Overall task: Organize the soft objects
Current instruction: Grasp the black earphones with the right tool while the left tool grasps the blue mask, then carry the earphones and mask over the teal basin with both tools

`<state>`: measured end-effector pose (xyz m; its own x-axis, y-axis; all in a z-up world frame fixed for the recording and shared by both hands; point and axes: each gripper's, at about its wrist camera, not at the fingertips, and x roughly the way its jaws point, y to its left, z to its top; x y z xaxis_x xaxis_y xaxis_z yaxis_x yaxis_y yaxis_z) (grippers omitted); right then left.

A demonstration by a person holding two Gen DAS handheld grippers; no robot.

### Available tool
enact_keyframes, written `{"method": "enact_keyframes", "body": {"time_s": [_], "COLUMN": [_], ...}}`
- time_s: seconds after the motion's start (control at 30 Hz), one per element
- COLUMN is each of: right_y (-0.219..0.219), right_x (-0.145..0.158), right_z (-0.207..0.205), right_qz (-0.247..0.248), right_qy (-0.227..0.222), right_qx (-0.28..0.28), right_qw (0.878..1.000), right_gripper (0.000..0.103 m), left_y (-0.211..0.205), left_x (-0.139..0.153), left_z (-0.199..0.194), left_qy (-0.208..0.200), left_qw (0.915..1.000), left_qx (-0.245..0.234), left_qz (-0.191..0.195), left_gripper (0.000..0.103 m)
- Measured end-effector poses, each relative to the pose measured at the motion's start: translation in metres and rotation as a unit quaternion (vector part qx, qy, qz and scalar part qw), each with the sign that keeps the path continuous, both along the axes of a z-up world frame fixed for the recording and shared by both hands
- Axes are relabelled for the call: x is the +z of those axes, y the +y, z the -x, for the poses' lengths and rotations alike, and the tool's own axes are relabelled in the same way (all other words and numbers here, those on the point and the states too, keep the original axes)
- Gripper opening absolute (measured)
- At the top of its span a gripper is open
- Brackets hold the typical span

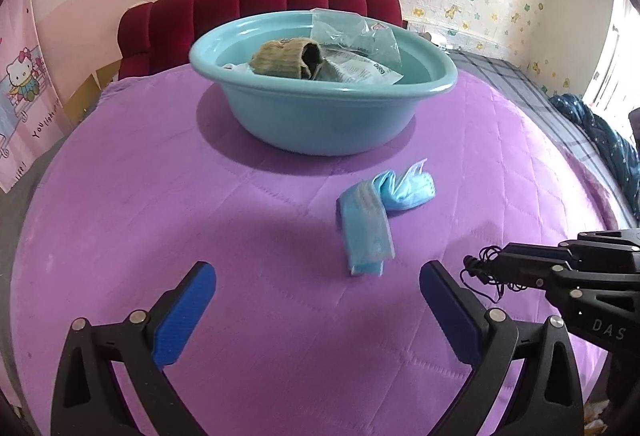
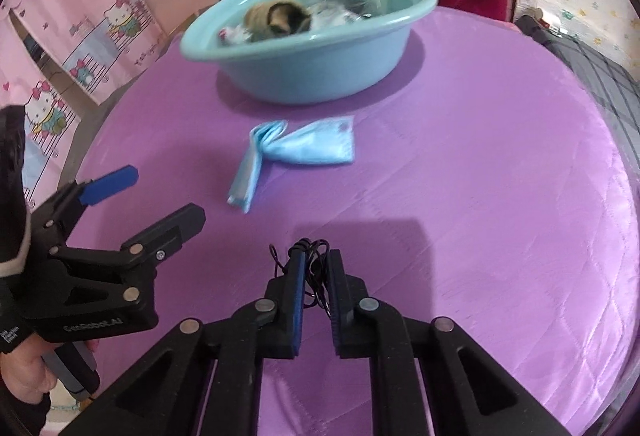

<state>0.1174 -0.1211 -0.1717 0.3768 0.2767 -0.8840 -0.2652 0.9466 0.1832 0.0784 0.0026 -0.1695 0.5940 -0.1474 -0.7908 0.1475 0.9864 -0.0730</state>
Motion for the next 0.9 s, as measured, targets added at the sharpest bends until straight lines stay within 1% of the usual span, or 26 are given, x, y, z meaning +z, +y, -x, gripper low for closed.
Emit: {"method": "enact_keyframes", "body": {"time_s": [0.13, 0.3, 0.37, 0.43, 0.47, 0.5, 0.53, 0.57, 0.6, 0.67, 0.73, 0.9], "right_y": [-0.007, -0.012, -0.017, -0.017, -0.016, -0.016, -0.017, -0.016, -0.014, -0.015, -0.016, -0.016], "right_x": [-0.001, -0.002, -0.003, -0.002, -0.003, -0.003, -0.003, -0.003, -0.004, -0.004, -0.002, 0.004], "right_z": [-0.004, -0.012, -0.014, -0.014, -0.018, -0.017, -0.017, -0.017, -0.019, -0.021, -0.019, -0.02], "right_qz": [0.003, -0.002, -0.008, -0.006, -0.007, -0.007, -0.007, -0.007, -0.007, -0.006, -0.005, -0.005], "right_qy": [-0.004, 0.002, 0.004, 0.002, 0.002, 0.002, 0.001, 0.001, 0.001, 0.001, -0.001, -0.004], "right_qx": [-0.013, -0.02, -0.025, -0.025, -0.025, -0.026, -0.026, -0.027, -0.028, -0.029, -0.03, -0.033], "right_qw": [1.0, 1.0, 1.0, 1.0, 1.0, 1.0, 1.0, 1.0, 1.0, 1.0, 1.0, 0.999], "right_gripper": [0.01, 0.01, 0.01, 0.01, 0.01, 0.01, 0.01, 0.01, 0.01, 0.01, 0.01, 0.01], "left_y": [-0.009, -0.019, -0.022, -0.024, -0.025, -0.026, -0.026, -0.026, -0.026, -0.026, -0.025, -0.018], "left_x": [-0.007, -0.015, -0.018, -0.021, -0.022, -0.023, -0.024, -0.025, -0.025, -0.024, -0.02, -0.01], "left_z": [-0.015, -0.032, -0.036, -0.039, -0.041, -0.042, -0.042, -0.043, -0.043, -0.043, -0.042, -0.037], "left_qy": [0.005, 0.013, 0.016, 0.02, 0.024, 0.028, 0.032, 0.034, 0.037, 0.041, 0.039, 0.035], "left_qw": [1.0, 0.9999, 0.9998, 0.9997, 0.9995, 0.9994, 0.9992, 0.999, 0.9987, 0.9979, 0.9978, 0.9982], "left_qx": [-0.004, -0.01, -0.014, -0.016, -0.018, -0.021, -0.025, -0.028, -0.031, -0.043, -0.047, -0.042], "left_qz": [0.003, 0.005, 0.002, 0.003, 0.004, 0.006, 0.008, 0.012, 0.015, 0.025, 0.024, 0.022], "left_gripper": [0.103, 0.103, 0.099, 0.087, 0.083, 0.069, 0.039, 0.018, 0.008, 0.006, 0.006, 0.006]}}
